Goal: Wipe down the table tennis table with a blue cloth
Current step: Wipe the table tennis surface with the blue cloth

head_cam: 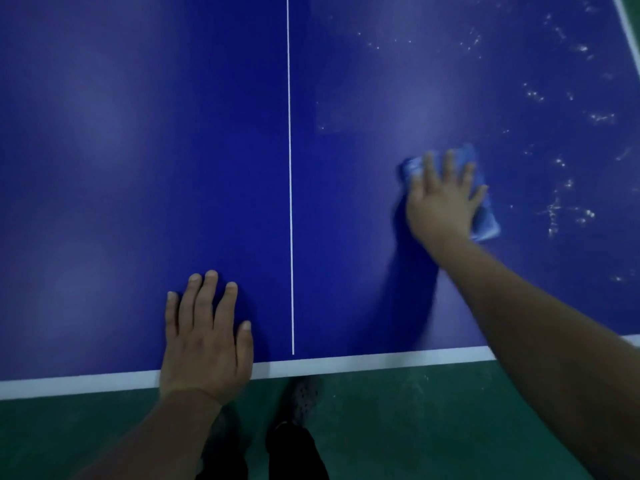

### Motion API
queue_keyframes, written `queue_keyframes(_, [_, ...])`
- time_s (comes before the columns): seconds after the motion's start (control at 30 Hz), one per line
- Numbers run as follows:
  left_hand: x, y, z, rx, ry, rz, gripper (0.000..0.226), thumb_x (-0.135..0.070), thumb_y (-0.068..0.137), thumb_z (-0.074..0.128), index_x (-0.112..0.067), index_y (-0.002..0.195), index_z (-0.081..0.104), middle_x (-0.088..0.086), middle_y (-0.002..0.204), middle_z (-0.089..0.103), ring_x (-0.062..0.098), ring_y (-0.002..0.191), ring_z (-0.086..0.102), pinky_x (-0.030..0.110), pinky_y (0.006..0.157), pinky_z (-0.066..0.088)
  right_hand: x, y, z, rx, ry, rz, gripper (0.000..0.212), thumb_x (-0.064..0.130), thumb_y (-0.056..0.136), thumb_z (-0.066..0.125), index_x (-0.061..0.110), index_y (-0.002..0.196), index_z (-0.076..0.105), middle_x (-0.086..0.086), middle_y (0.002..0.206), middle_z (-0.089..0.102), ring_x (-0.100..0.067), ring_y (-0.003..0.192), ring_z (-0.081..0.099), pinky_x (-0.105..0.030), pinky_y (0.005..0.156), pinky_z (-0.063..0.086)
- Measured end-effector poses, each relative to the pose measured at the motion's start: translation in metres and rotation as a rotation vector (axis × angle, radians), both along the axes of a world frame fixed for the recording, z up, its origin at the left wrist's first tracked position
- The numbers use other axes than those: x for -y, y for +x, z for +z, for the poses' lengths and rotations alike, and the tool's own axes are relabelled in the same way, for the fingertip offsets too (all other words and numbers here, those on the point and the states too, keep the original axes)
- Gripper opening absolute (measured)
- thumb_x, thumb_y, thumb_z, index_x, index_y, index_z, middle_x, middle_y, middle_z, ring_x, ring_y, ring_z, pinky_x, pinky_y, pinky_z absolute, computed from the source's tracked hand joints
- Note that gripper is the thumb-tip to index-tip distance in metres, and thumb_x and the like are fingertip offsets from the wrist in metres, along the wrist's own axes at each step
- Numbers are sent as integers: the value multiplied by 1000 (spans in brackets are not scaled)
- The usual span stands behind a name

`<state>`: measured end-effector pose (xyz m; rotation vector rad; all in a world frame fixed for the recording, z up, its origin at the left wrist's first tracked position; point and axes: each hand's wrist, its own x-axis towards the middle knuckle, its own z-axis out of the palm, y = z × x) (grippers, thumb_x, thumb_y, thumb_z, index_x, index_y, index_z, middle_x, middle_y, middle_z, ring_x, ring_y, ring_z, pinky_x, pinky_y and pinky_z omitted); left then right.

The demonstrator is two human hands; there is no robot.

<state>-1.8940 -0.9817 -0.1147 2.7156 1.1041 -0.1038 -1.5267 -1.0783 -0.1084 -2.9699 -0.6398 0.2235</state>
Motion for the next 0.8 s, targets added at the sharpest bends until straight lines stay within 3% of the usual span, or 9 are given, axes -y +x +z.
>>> queue_keyframes(0.13, [0, 1, 2, 9, -10, 6, 62, -40, 95, 29, -3, 142, 46, 20, 154, 34, 35, 147, 21, 56, 120, 10, 45, -145, -10, 3, -30, 802, 53, 47, 103, 24, 33, 154, 28, -3, 165, 19, -38, 151, 11, -65, 117, 8])
queue_keyframes(0.2, [0, 1, 2, 3, -15, 6, 62, -40, 95, 29, -3, 142, 46, 20, 154, 33, 35, 147, 20, 56, 121, 9, 89, -160, -7, -34, -44, 1018, 51, 49, 103, 28, 37, 153, 29, -1, 165, 19, -37, 151, 14, -62, 119, 6])
queue_keyframes(0.27, [0, 0, 1, -5, -19, 5, 63, -40, 95, 28, -3, 143, 45, 20, 155, 32, 35, 148, 19, 56, 121, 8, 106, -124, -3, -3, -76, 993, 53, 47, 100, 33, 34, 152, 33, -4, 162, 26, -41, 147, 24, -65, 115, 13])
queue_keyframes(0.33, [0, 1, 2, -8, -17, 5, 63, -40, 95, 28, -4, 144, 44, 20, 155, 31, 34, 148, 18, 55, 121, 7, 98, -75, 2, -5, -112, 738, 56, 44, 99, 29, 28, 152, 34, -11, 160, 30, -45, 146, 24, -69, 113, 16])
queue_keyframes(0.47, [0, 0, 0, 0, -7, 3, 62, -41, 96, 27, -5, 144, 43, 19, 155, 31, 34, 149, 17, 56, 121, 7, 30, -15, 1, -26, -10, 120, 56, 49, 101, 18, 34, 155, 24, 1, 166, 11, -34, 152, 3, -63, 118, 1])
queue_keyframes(0.53, [1, 0, -1, -8, 9, -2, 61, -41, 97, 26, -6, 144, 41, 19, 155, 30, 34, 148, 17, 55, 121, 7, -19, -25, -3, -24, 36, 8, 56, 49, 101, 20, 35, 156, 23, 2, 166, 10, -35, 152, 2, -65, 117, -1])
queue_keyframes(0.63, [0, -1, -3, 22, 10, -5, 61, -41, 97, 26, -6, 144, 40, 19, 155, 30, 35, 148, 18, 54, 121, 6, -48, -104, -15, 49, 70, 249, 54, 48, 101, 25, 34, 153, 30, -1, 165, 19, -37, 151, 11, -65, 116, 1])
queue_keyframes(0.73, [0, 0, -3, 43, 2, -4, 60, -40, 96, 27, -5, 143, 41, 21, 154, 31, 36, 147, 18, 55, 121, 6, 7, -201, -16, 32, 78, 605, 52, 49, 104, 23, 35, 153, 30, 0, 164, 21, -34, 152, 9, -60, 120, 0])
queue_keyframes(0.8, [0, 0, -2, 22, 0, -4, 61, -41, 96, 26, -5, 144, 40, 21, 154, 30, 36, 147, 17, 54, 121, 4, 56, -201, -13, -15, 43, 608, 51, 50, 103, 25, 36, 152, 32, 1, 164, 23, -34, 152, 12, -61, 119, 5])
